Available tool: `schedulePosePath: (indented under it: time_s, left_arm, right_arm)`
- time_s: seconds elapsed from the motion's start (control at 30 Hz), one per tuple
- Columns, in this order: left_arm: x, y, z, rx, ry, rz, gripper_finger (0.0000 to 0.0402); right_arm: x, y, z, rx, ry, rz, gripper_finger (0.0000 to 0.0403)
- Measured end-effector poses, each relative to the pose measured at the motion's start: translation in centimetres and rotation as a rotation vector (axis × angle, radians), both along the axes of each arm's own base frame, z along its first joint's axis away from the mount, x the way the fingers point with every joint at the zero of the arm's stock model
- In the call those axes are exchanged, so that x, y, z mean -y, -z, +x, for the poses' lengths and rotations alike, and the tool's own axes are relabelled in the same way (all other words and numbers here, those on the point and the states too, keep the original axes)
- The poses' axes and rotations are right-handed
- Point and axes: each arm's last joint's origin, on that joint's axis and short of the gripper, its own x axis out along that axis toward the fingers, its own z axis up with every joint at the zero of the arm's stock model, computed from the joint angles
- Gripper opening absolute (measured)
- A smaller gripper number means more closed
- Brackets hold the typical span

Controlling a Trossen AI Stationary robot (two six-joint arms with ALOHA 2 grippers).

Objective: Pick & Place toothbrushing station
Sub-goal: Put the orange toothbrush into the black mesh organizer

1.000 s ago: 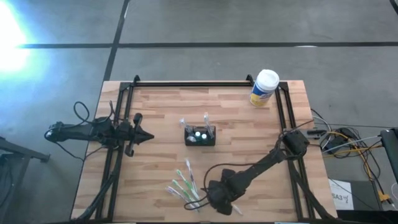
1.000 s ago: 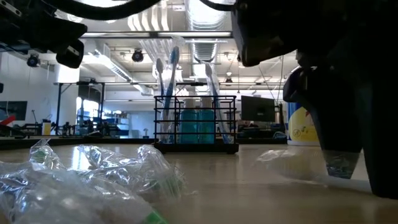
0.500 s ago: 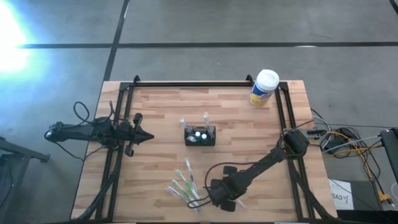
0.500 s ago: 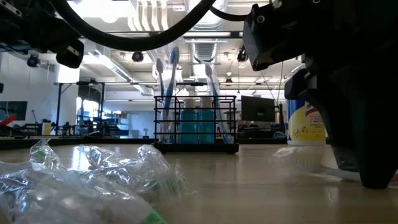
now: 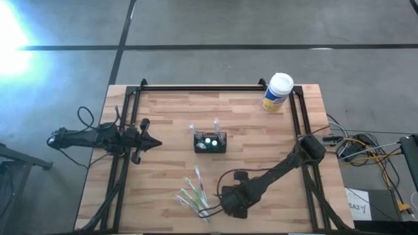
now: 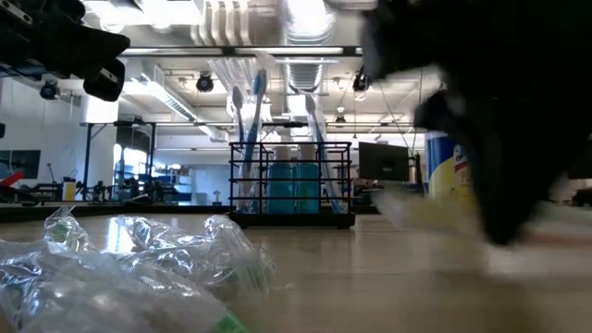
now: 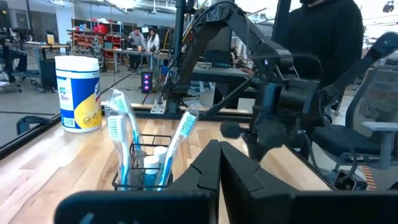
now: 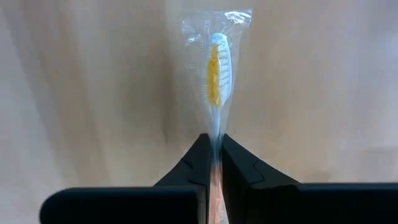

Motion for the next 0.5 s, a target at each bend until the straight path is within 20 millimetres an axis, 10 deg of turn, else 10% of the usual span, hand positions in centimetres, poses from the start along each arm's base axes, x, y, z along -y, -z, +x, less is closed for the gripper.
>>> schedulePosePath:
  time_s: [0.2,0.5]
  left_arm:
    - [0.0,0.0,0.0,0.0,0.0,-0.001,0.0016]
    - [0.0,0.4,0.1,-0.015,0.0,-0.026,0.0014]
  right_arm:
    - [0.6,-8.2,0.3,0.438,-0.099,0.016,0.0012]
    - [5.6,-14.5,-2.0,0.989,-0.257,-0.123,0.0011]
